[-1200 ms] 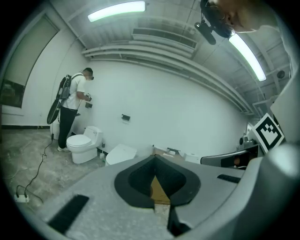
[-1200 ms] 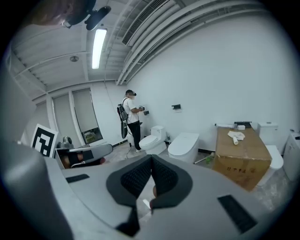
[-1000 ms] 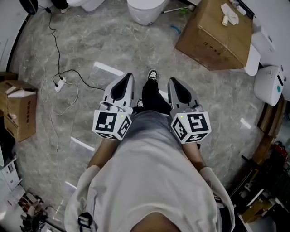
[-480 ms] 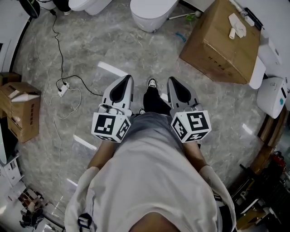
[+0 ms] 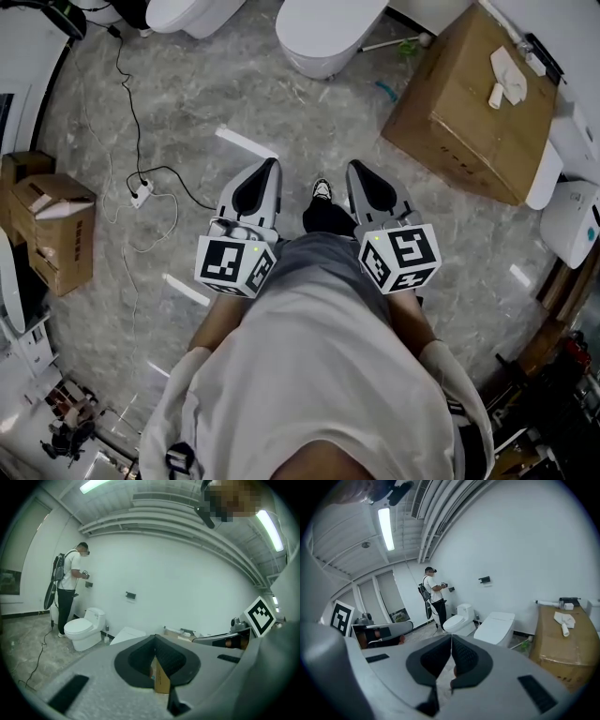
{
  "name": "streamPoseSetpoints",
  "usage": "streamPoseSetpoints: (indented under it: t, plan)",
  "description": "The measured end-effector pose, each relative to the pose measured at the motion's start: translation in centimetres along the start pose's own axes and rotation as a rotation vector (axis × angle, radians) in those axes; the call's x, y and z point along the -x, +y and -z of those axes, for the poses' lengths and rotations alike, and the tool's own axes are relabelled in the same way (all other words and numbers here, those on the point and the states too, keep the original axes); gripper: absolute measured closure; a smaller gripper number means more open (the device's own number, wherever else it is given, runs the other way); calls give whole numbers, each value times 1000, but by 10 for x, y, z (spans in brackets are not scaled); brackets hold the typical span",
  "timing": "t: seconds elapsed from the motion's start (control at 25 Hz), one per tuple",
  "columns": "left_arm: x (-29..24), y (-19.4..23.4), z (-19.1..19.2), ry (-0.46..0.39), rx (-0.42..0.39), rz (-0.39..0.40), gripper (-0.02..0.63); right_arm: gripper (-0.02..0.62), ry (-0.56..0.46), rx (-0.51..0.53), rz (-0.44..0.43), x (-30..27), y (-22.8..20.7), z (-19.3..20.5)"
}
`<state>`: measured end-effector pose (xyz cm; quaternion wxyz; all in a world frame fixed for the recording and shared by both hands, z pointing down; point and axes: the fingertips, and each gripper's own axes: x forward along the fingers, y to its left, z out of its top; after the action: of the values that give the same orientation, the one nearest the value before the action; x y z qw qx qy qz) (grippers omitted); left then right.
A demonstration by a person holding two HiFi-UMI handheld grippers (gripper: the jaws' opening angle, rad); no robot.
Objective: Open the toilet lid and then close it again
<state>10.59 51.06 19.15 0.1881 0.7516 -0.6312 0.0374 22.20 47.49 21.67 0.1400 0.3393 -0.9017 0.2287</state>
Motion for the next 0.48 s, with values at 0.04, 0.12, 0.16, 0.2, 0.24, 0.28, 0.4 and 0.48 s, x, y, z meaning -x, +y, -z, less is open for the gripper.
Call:
streamPoseSetpoints:
  t: [0.04, 0.12, 0.16, 0.2, 0.24, 0.28, 0.4, 0.48]
  plan:
    - [-8, 2, -3, 3, -5, -1, 598, 584, 10, 2, -7, -7, -4, -2]
    - [-22, 7, -7, 10, -17, -5, 598, 584, 30, 2, -18, -18, -12, -6]
    - [-29, 8, -9, 14, -22, -7, 598, 584, 39, 2, -21, -23, -17, -7]
    - [-36, 10, -11, 17, -26, -9, 599, 584, 47, 3, -23, -27, -21, -10]
    - [-42, 11, -14, 18, -29, -11, 598, 584, 53, 6, -22, -31, -25, -12]
    - [-48, 13, -17, 19, -30, -11, 598, 584, 59, 10, -20, -34, -30, -15]
    - [-64, 14, -22, 18, -31, 0, 598, 584, 72, 22, -11, -41, -41, -21]
    - [-73, 14, -25, 18, -31, 9, 598, 584, 75, 27, -5, -44, -48, -25]
